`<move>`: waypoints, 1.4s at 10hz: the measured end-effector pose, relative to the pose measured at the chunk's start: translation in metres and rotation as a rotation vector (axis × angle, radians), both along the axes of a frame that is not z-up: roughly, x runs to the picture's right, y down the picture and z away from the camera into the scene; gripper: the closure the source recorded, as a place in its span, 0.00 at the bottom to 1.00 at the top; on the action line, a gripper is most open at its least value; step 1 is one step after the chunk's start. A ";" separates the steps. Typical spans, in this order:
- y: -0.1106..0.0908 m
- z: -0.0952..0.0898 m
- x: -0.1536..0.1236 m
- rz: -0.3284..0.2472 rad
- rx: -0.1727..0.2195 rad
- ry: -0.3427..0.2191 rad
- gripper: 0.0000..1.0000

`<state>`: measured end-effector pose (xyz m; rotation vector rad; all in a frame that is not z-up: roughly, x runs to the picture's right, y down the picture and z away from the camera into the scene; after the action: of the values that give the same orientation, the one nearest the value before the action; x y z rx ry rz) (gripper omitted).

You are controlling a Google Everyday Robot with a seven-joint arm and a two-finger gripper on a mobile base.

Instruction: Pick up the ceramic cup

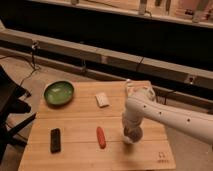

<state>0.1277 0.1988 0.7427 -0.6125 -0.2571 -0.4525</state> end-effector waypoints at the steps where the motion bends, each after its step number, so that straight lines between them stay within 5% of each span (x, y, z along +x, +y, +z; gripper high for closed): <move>1: 0.000 -0.001 0.000 -0.002 0.001 0.000 1.00; 14: -0.043 -0.034 0.006 -0.008 0.032 -0.001 1.00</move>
<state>0.1339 0.1555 0.7088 -0.5825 -0.2480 -0.4640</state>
